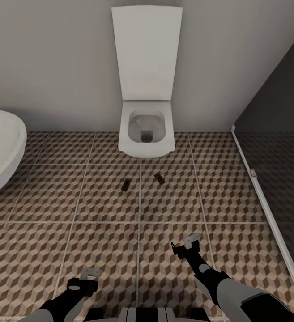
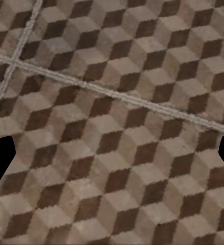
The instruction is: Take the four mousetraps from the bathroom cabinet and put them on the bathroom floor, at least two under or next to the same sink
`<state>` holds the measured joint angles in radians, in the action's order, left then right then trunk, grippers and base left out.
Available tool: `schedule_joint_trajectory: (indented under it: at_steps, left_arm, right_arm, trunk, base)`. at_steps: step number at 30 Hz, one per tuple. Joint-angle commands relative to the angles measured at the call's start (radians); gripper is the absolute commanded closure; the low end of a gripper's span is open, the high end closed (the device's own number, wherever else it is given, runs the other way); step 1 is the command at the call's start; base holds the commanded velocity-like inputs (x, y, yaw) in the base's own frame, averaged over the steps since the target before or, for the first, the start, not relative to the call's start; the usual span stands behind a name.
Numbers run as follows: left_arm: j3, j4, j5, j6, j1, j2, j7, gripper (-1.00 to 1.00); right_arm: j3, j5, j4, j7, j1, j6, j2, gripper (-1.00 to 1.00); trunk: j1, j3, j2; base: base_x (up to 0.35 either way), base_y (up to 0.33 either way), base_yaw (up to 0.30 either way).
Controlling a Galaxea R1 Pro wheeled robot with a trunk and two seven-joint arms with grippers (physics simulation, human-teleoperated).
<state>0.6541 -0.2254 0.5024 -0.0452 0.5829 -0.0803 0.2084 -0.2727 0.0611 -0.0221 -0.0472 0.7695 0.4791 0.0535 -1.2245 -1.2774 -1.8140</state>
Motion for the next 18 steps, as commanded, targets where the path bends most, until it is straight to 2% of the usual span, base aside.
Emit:
schedule_joint_trajectory:
  at_steps: [1,18]
  left_arm:
    - [0.009,-0.003,0.007,-0.005,0.000,-0.001,0.006,-1.00]
    - [0.009,0.000,0.007,-0.004,0.000,-0.001,0.006,-1.00]
  right_arm:
    - [-0.001,0.006,0.001,-0.005,0.001,0.003,0.000,-1.00]
    - [0.000,0.006,0.002,-0.006,-0.006,0.003,-0.001,-1.00]
  trunk:
    - [0.004,0.003,0.007]
    - [0.069,0.056,0.126]
  base:
    - [0.000,0.000,0.000]
    - [0.000,0.000,0.000]
